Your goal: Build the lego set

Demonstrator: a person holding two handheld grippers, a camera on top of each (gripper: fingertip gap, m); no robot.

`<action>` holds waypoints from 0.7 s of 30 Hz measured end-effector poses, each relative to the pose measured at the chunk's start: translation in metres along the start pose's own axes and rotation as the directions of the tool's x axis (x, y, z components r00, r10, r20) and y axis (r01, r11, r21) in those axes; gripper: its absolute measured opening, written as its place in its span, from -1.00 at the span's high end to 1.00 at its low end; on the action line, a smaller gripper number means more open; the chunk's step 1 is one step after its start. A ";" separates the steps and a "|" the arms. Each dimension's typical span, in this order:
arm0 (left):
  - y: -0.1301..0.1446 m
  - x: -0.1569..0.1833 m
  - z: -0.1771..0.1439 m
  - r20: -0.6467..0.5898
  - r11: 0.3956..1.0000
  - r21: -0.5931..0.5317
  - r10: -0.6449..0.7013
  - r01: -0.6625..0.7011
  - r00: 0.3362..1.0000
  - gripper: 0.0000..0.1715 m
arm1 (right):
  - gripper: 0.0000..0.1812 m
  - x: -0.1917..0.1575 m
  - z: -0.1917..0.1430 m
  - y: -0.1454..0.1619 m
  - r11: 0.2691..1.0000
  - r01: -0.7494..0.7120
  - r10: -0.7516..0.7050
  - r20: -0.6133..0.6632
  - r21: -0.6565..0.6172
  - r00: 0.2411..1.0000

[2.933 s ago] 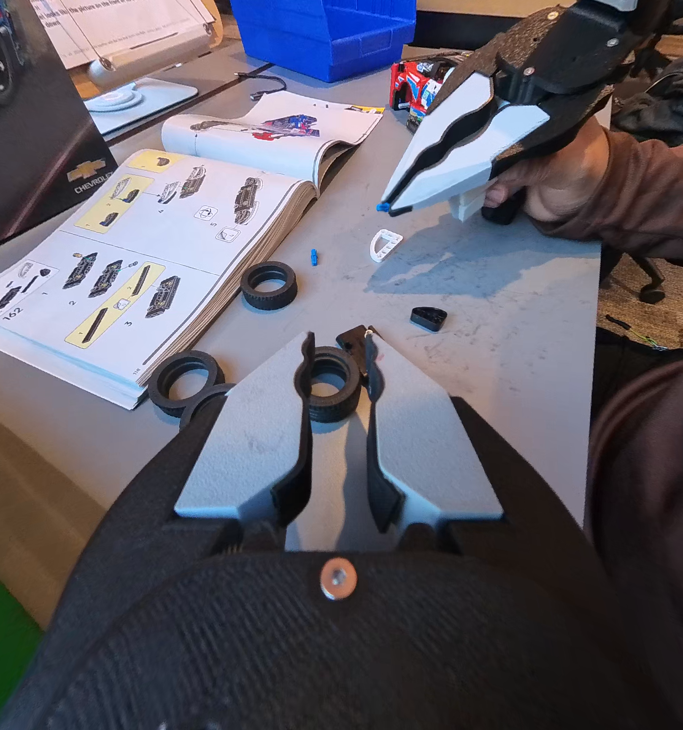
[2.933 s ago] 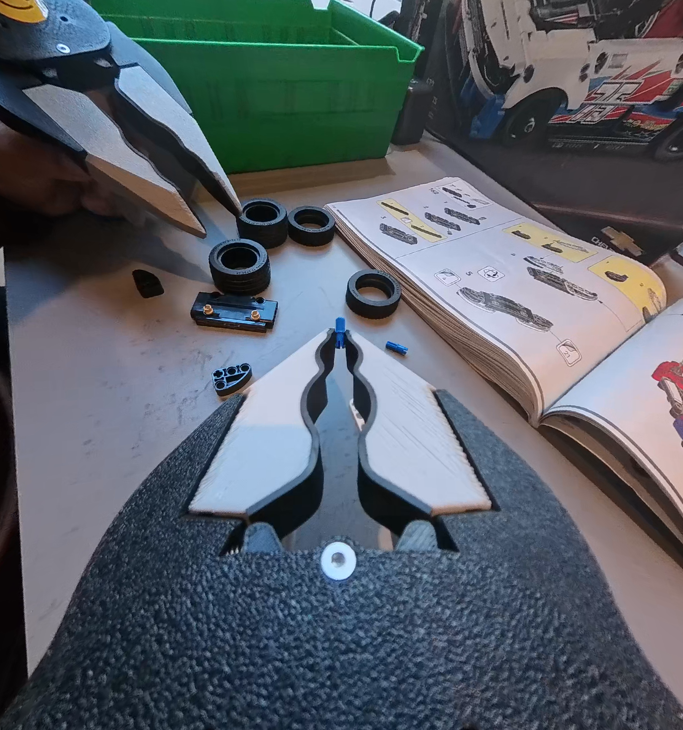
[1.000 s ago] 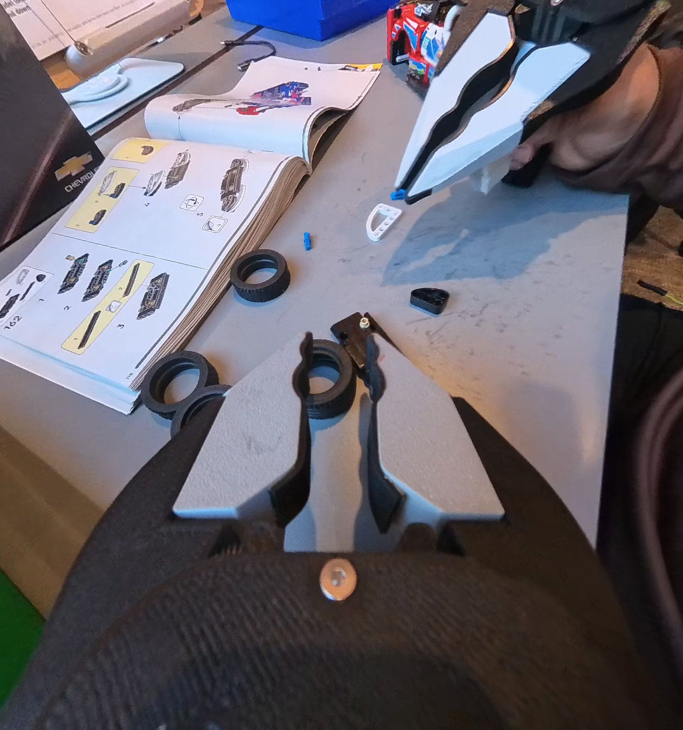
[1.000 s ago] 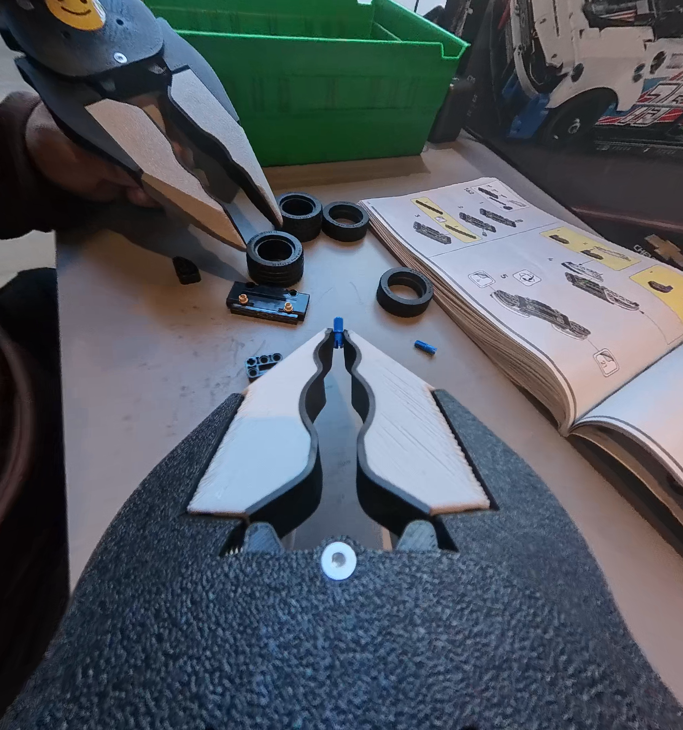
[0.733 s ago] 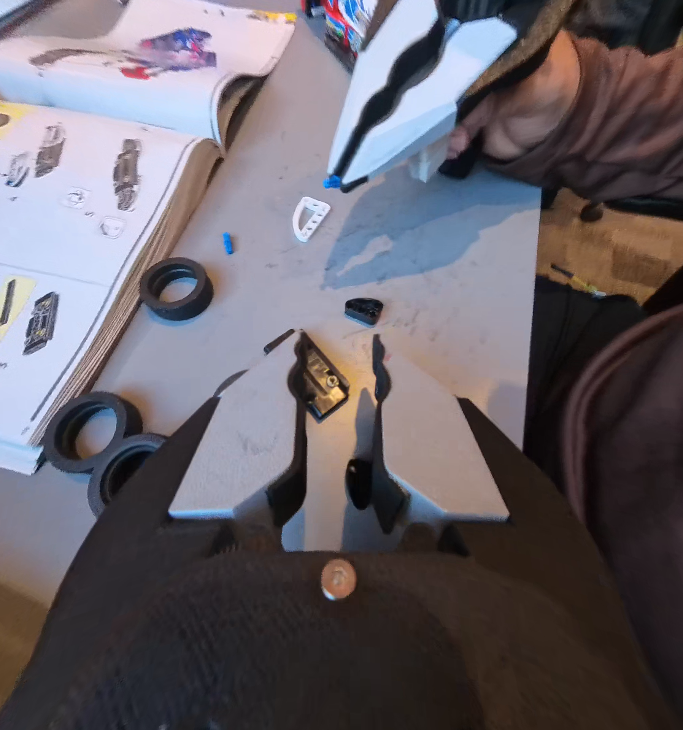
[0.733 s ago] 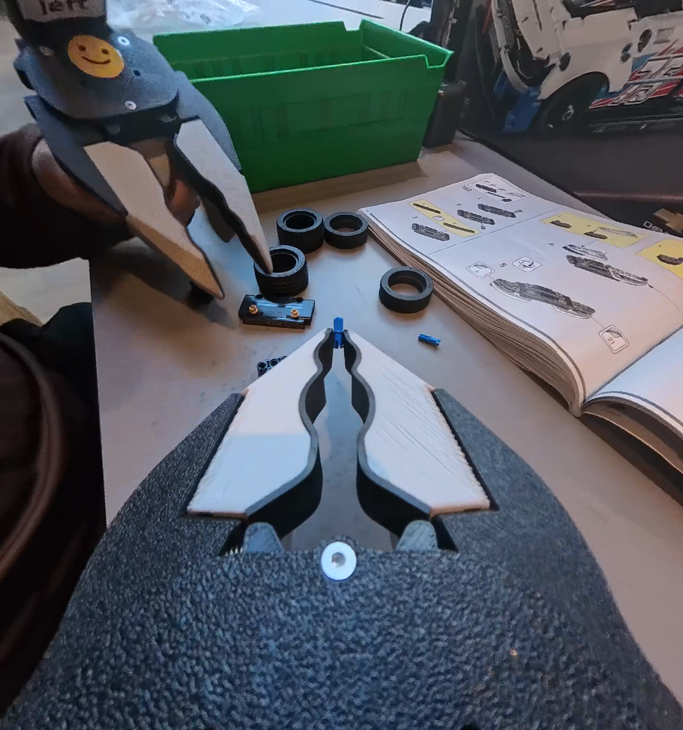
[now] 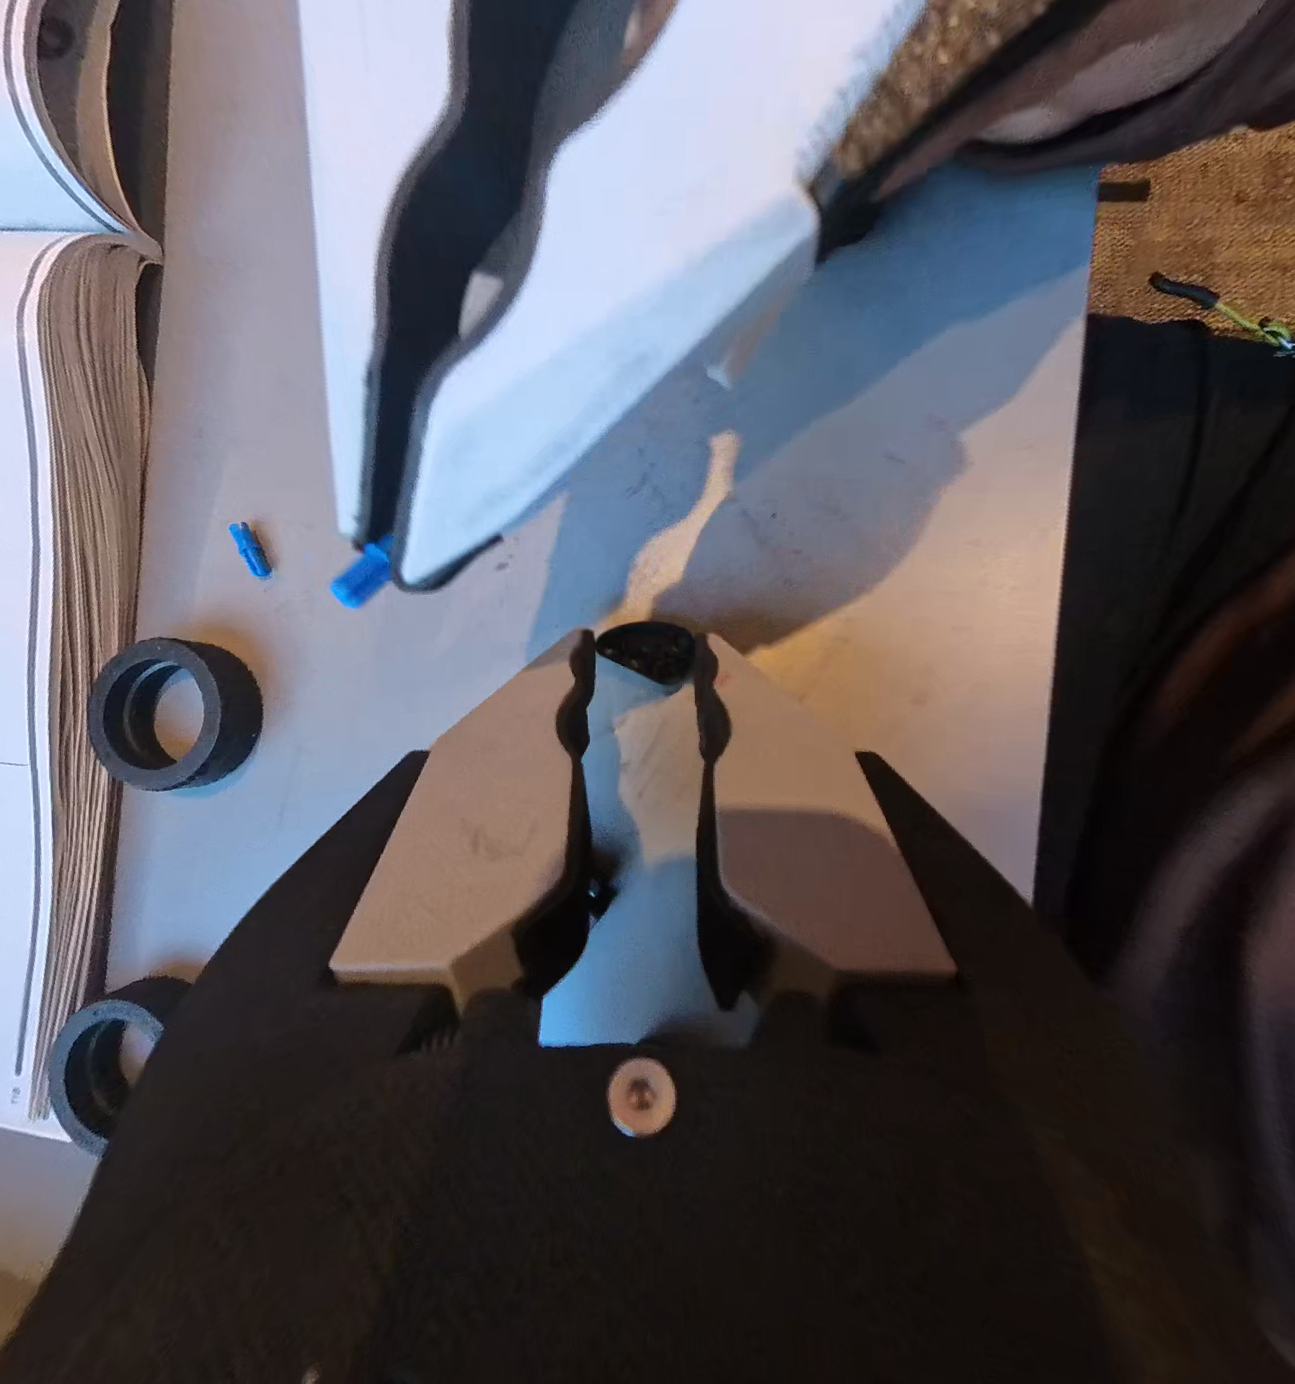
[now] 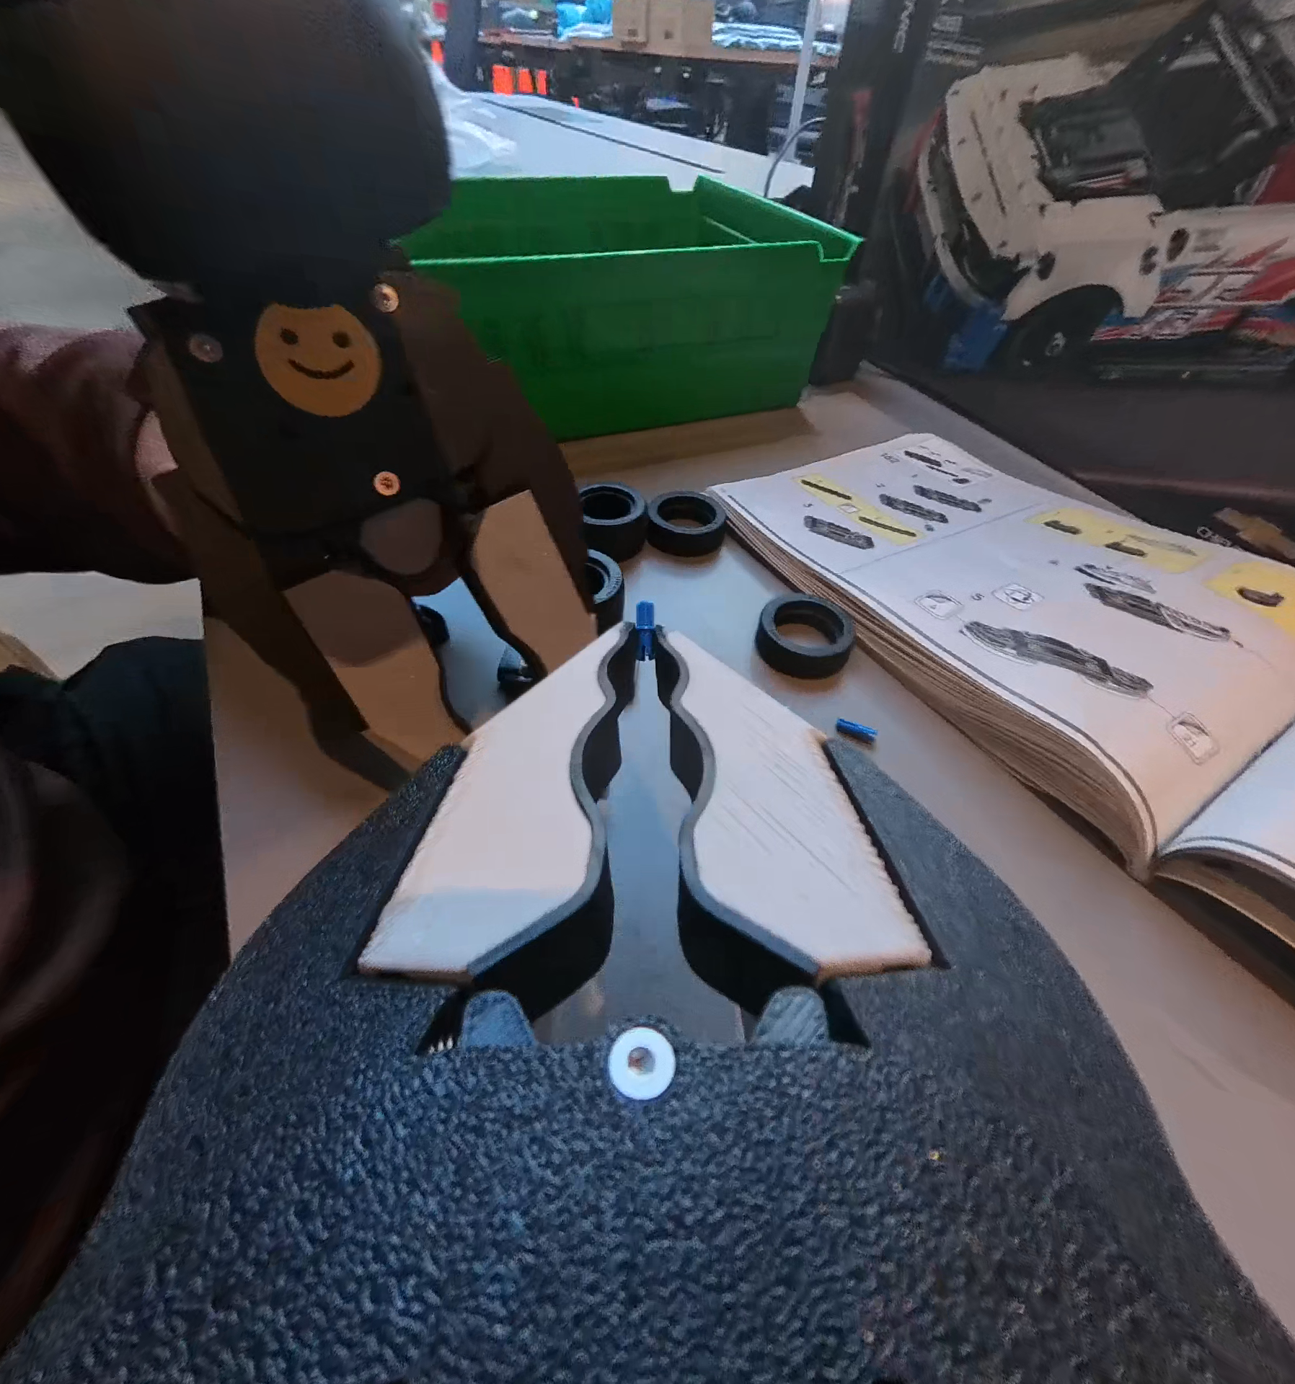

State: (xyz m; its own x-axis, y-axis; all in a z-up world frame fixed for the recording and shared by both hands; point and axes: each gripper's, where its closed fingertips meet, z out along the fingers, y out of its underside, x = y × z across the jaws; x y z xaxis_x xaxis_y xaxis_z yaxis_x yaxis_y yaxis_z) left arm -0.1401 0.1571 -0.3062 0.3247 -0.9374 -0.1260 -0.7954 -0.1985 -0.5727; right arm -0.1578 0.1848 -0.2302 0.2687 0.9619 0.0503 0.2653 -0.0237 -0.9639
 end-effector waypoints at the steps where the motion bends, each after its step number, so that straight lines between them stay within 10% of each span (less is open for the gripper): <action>1: 0.000 -0.001 -0.001 0.009 1.000 -0.003 0.002 -0.002 1.000 0.71 | 0.96 -0.003 0.001 0.001 1.000 0.016 -0.016 -0.002 -0.007 1.000; 12: -0.009 -0.024 -0.039 0.137 0.988 0.157 -0.036 0.014 0.990 0.68 | 0.96 -0.005 -0.008 -0.007 0.992 -0.105 0.099 0.083 0.065 0.992; 21: -0.034 -0.036 -0.064 0.042 0.863 0.464 -0.245 0.199 0.969 0.69 | 0.96 -0.017 -0.010 -0.016 0.977 -0.185 0.163 0.181 0.109 0.970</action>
State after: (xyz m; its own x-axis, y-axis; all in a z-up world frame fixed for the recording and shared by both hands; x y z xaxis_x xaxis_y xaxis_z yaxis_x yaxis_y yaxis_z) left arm -0.1573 0.1793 -0.2299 0.5311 -0.8471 -0.0155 -0.3849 -0.2249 -0.8952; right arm -0.1577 0.1661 -0.2133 0.1359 0.9784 -0.1558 0.1089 -0.1711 -0.9792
